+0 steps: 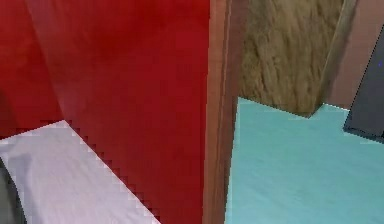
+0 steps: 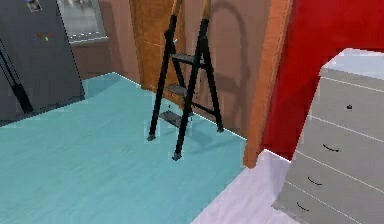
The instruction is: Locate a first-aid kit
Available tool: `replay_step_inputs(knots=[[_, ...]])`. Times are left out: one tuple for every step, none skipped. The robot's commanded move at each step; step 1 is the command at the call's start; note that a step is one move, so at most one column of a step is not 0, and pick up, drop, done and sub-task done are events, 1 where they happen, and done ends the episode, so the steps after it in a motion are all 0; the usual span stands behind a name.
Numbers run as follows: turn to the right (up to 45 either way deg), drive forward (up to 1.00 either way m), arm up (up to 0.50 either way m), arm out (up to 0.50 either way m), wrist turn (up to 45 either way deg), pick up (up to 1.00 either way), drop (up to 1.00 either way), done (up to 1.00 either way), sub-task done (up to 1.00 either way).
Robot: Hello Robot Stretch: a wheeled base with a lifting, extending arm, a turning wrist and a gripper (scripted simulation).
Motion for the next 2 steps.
replay_step_inputs(knots=[[0.0,0.25,0.0,0.0,0.0,0.0,0.0,0.0,0.0],[-45.0,0.0,0.0,0.0,0.0,0.0,0.0,0.0,0.0]])
